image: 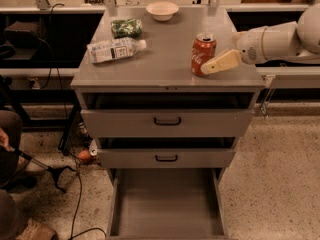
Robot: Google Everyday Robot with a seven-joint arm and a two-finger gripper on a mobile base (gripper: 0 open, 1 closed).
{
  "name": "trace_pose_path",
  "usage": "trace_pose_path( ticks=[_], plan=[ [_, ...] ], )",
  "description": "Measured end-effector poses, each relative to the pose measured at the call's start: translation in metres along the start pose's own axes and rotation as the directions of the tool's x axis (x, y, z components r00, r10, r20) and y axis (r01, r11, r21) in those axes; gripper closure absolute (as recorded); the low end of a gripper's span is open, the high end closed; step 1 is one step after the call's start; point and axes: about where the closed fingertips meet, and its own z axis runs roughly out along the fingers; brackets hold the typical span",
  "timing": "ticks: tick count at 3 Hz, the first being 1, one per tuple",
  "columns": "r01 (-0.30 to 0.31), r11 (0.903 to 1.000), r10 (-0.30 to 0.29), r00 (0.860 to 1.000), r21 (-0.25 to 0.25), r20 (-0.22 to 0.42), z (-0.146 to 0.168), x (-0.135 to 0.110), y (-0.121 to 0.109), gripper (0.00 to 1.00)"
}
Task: Place coke can into bottom drawer
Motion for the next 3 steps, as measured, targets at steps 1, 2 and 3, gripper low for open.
trace_pose_path(
  ticks=[1,2,3],
  plan=[
    [-0.001,0.9999,0.002,0.999,-0.016,0.044,0.019,-0.005,0.001,0.0],
    [-0.003,0.9998,0.004,0.998,-0.021,0.069,0.035,-0.005,0.002,0.15],
    [-0.008,0.9998,0.009,0.997,-0.018,0.071,0.04,-0.002,0.002,0.37]
  ],
)
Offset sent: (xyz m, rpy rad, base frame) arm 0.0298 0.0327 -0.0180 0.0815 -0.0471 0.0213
